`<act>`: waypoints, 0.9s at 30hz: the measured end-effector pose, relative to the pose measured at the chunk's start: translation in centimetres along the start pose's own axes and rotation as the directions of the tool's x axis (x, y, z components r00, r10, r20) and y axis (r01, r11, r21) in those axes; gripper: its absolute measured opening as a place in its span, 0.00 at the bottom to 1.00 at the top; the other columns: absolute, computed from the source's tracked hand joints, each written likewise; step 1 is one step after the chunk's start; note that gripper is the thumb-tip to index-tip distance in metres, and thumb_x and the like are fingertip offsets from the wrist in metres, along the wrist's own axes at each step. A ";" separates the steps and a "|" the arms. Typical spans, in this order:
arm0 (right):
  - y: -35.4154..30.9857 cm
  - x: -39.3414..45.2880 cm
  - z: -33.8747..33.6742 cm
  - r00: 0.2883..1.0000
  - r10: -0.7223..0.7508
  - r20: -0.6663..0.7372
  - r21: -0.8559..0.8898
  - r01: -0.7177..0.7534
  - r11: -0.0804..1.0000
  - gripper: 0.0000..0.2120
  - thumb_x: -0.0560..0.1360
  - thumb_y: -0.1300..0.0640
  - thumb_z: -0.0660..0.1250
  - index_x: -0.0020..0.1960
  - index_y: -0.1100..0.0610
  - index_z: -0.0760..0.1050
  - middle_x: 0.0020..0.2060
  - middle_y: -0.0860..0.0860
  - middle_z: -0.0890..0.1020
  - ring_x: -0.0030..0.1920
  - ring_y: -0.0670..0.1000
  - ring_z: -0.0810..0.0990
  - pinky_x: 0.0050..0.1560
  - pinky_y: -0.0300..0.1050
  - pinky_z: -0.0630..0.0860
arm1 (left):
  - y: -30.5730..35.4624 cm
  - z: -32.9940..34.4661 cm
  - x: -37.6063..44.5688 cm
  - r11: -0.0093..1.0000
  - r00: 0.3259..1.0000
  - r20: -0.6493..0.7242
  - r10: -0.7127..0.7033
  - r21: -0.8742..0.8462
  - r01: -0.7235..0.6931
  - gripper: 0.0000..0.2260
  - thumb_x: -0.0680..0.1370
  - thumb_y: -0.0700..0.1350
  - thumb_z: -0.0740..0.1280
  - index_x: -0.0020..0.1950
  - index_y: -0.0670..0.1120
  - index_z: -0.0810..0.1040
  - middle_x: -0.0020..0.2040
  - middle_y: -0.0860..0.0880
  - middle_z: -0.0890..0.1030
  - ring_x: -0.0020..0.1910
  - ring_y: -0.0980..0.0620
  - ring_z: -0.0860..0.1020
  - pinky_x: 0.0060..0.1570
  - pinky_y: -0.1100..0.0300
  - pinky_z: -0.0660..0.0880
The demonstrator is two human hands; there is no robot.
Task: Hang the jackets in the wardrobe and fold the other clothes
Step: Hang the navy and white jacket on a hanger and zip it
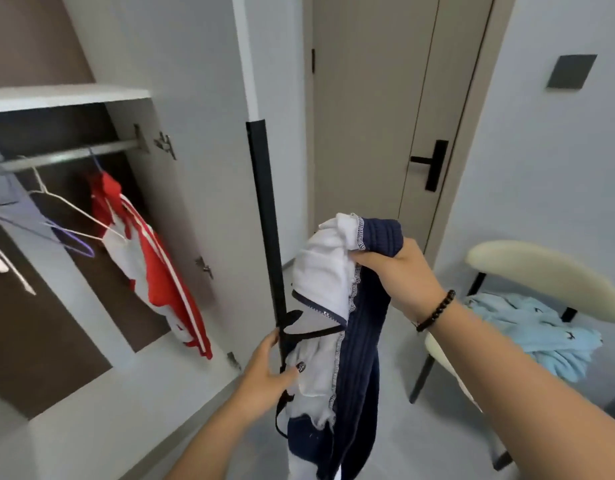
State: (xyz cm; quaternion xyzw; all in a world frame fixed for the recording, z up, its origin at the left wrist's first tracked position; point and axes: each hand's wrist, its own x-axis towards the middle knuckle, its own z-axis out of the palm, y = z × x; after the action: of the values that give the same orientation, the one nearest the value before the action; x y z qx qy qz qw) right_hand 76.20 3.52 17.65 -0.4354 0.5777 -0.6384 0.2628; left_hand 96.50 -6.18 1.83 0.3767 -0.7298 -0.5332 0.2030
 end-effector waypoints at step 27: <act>8.2 12.6 -4.0 0.888 0.436 0.145 -0.773 -0.173 0.611 0.08 0.68 0.58 0.70 0.34 0.58 0.73 0.32 0.52 0.78 0.33 0.49 0.75 0.29 0.39 0.67 | 12.2 -5.1 -2.4 0.819 0.859 -0.493 -0.136 -0.544 -0.183 0.10 0.77 0.36 0.66 0.57 0.39 0.80 0.53 0.41 0.84 0.52 0.45 0.82 0.52 0.55 0.79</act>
State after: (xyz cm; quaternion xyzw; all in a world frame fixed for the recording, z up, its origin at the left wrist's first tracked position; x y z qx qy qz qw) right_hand 65.28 -6.59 13.04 -0.4947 0.8018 -0.2132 0.2589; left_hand 97.47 -5.76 15.26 0.4159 -0.4592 -0.6055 0.4995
